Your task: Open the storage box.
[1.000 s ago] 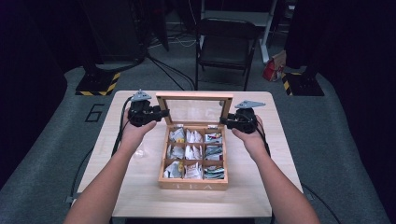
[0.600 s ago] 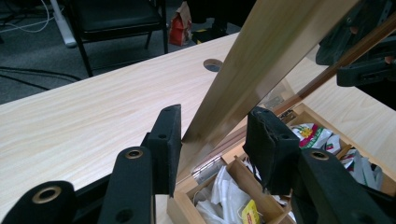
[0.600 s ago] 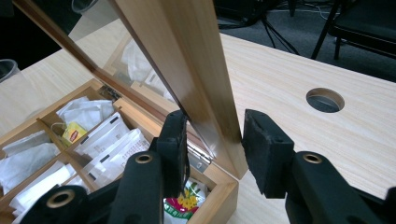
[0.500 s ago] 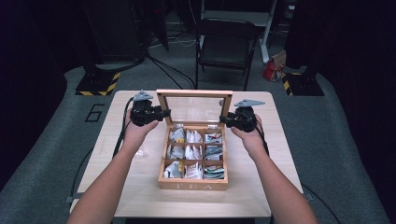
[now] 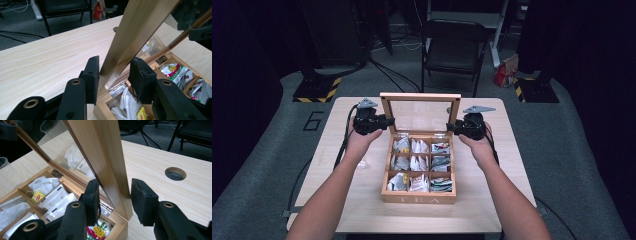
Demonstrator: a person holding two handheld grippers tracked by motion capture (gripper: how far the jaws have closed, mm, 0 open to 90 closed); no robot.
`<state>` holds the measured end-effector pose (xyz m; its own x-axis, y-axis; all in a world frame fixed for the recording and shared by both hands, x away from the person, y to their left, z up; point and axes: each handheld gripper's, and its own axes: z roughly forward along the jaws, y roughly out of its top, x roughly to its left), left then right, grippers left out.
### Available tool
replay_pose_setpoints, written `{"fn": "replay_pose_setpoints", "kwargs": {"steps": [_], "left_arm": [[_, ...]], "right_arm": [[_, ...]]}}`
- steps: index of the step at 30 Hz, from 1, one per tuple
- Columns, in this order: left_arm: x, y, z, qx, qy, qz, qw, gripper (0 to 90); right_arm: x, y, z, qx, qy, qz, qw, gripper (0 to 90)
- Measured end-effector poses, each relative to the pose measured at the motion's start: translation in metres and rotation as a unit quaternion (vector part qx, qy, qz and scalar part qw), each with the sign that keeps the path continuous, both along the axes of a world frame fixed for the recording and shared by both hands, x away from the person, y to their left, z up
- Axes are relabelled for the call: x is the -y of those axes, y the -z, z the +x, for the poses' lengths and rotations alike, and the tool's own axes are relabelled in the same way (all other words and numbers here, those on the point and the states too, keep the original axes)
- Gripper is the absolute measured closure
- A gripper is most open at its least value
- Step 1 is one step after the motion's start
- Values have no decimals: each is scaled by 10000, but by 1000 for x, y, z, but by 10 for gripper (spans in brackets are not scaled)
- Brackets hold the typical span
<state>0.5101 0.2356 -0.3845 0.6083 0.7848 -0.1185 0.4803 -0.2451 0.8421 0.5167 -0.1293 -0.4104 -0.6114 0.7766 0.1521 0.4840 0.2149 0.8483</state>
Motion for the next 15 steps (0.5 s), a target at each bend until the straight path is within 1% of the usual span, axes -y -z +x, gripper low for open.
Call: {"fn": "replay_pose_setpoints", "kwargs": {"steps": [4, 5, 6, 7, 8, 11, 13, 15], "left_arm": [[1, 2, 2, -7, -46, 24, 10000, 615], [1, 3, 2, -39, -46, 11, 10000, 615], [1, 4, 3, -25, -71, -11, 10000, 616], [1, 4, 3, -73, -69, -8, 9999, 615], [1, 6, 4, -59, -64, -22, 10000, 611], [0, 9, 3, -111, -52, -100, 9999, 590], [-1, 11, 3, -137, -36, -120, 9998, 590], [-1, 12, 2, -136, -41, -113, 9998, 583]], "right_arm": [[0, 1, 1, -41, 36, 30, 10000, 588], [0, 1, 2, -59, 40, 60, 10000, 586], [0, 2, 2, -77, 55, 102, 9999, 582], [0, 3, 4, -93, 45, 131, 9999, 579], [0, 4, 4, -125, 49, 144, 9998, 578], [-1, 7, 6, -153, 48, 93, 9998, 579], [-1, 7, 6, -167, 41, 91, 9998, 582], [-1, 6, 7, -169, 35, 38, 9998, 585]]}}
